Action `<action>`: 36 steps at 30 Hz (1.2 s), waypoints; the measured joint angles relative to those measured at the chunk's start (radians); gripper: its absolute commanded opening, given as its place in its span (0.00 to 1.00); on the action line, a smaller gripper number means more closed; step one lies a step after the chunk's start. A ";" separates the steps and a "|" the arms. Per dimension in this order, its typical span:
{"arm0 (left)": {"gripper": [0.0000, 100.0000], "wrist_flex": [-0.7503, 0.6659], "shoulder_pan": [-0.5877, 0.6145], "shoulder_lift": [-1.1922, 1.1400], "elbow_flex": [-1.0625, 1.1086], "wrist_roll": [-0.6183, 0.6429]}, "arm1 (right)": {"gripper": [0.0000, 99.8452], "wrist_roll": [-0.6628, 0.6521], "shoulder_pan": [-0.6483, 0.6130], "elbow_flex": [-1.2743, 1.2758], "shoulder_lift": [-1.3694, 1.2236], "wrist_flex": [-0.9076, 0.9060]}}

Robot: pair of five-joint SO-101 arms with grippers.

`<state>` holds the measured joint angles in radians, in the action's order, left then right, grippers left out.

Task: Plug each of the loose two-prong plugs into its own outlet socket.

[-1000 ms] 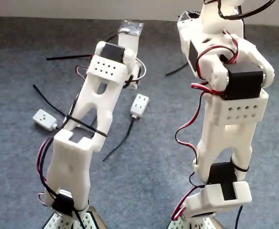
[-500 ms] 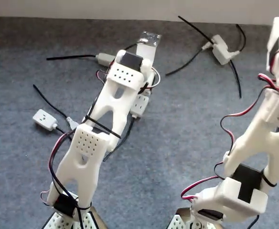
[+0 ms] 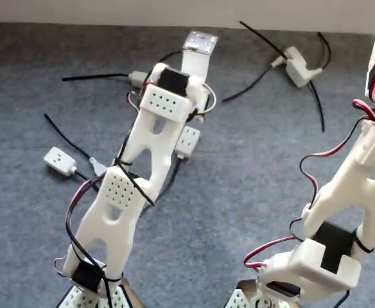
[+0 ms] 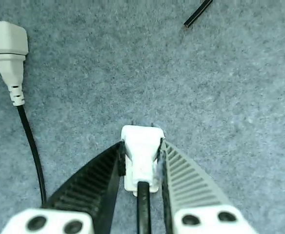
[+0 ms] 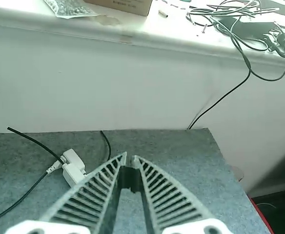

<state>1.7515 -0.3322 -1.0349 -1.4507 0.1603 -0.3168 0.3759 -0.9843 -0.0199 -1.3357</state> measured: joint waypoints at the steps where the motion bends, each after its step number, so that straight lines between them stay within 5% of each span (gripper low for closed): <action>1: 0.01 0.005 0.000 0.000 0.003 -0.005 | 0.01 0.000 0.000 0.000 0.000 0.000; 36: 0.01 0.003 -0.017 0.080 0.256 -0.043 | 0.01 0.000 0.000 0.000 0.000 0.000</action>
<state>1.7545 -0.3491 -0.9551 -1.1945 0.1174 -0.3168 0.3759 -0.9843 -0.0199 -1.3357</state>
